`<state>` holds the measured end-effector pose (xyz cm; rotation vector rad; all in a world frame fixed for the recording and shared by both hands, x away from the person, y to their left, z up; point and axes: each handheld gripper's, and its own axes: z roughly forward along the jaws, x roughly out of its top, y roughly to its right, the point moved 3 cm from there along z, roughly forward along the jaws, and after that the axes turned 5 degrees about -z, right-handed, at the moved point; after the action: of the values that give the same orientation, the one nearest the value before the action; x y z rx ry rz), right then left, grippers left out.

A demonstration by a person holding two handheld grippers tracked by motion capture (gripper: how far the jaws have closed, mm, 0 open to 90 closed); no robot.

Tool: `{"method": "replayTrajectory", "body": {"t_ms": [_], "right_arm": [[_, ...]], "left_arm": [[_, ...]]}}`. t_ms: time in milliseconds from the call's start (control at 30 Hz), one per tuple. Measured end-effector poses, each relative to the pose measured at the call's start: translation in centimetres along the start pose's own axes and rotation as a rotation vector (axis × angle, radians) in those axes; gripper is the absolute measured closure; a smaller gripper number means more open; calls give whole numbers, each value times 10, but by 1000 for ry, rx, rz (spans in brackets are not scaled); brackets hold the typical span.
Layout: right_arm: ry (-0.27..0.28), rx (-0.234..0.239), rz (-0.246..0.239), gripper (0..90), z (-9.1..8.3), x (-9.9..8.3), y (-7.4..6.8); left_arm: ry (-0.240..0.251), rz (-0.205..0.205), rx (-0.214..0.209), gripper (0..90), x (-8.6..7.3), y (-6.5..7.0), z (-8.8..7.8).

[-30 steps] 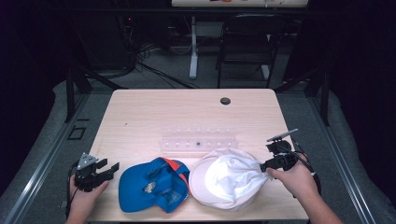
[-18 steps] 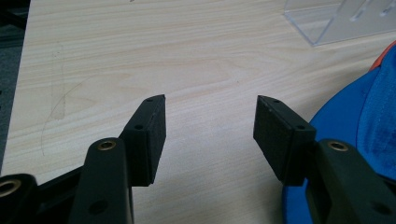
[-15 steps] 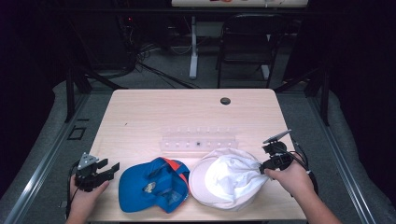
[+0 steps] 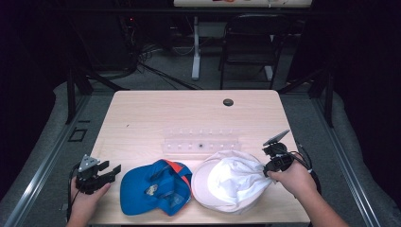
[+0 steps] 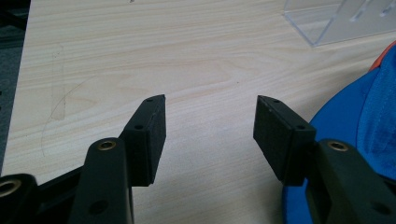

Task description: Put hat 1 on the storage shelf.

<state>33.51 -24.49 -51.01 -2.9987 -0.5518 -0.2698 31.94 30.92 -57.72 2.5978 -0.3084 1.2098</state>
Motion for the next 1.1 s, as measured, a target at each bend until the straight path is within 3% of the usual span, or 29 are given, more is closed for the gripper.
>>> {"method": "replayTrajectory", "body": {"t_ms": [100, 133, 233, 433, 467, 533, 633, 800, 833, 967, 1100], "right_arm": [[11, 19, 28, 797, -3, 1, -2], [-24, 28, 12, 798, -7, 2, 0], [-23, 55, 39, 800, -12, 2, 1], [-8, 48, 75, 802, -27, -3, 8], [-22, 43, 62, 802, -30, -4, 10], [-11, 43, 88, 803, -31, -6, 11], [-42, 69, 86, 803, -34, -8, 14], [-25, 103, 111, 803, -37, -8, 13], [1, 118, 127, 803, -37, -7, 12], [-8, 149, 137, 804, -39, -7, 12], [0, 200, 185, 806, -42, -6, 13]], "left_arm": [[0, 0, 0, 448, 0, 0, 0], [0, -1, -1, 449, 0, 0, 0], [-8, 2, -1, 448, 0, 0, -1], [-6, 0, 1, 449, 0, -1, -1], [-7, 1, 1, 449, 0, 0, -1], [3, 0, -1, 449, 0, 0, 0], [3, 2, -1, 449, 0, 1, 0], [1, 2, 1, 449, 0, 0, 0], [0, 2, 2, 449, 0, 0, 0], [-8, 0, 1, 450, 0, 0, -1], [-6, 0, 4, 449, 0, -1, -1]]}}
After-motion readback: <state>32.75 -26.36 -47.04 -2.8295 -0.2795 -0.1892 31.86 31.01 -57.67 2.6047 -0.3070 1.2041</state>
